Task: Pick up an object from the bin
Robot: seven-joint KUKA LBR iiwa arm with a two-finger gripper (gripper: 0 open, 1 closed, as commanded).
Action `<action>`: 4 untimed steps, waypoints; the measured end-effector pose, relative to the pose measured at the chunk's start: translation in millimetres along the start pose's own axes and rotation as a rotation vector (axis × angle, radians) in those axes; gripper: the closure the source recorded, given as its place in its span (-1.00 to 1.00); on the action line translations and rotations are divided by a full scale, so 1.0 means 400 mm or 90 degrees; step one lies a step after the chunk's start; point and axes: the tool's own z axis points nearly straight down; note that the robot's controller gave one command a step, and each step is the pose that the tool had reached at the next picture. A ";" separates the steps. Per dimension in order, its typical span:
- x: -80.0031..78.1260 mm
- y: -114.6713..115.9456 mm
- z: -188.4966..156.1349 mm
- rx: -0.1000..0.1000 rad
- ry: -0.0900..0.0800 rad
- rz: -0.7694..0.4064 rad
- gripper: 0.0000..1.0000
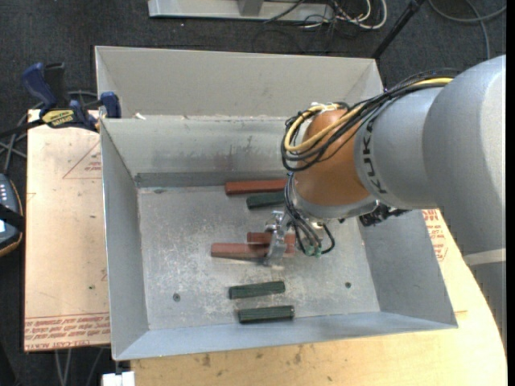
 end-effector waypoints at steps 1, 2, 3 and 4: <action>0.003 -0.001 -0.010 0.000 0.002 0.000 1.00; 0.003 -0.001 -0.042 0.000 0.002 0.000 1.00; 0.004 -0.001 -0.074 0.000 0.002 0.000 1.00; 0.003 0.000 -0.109 0.000 0.001 -0.001 1.00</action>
Offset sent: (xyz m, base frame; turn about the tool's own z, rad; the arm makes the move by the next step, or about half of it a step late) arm 0.0000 0.0000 0.0394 0.0000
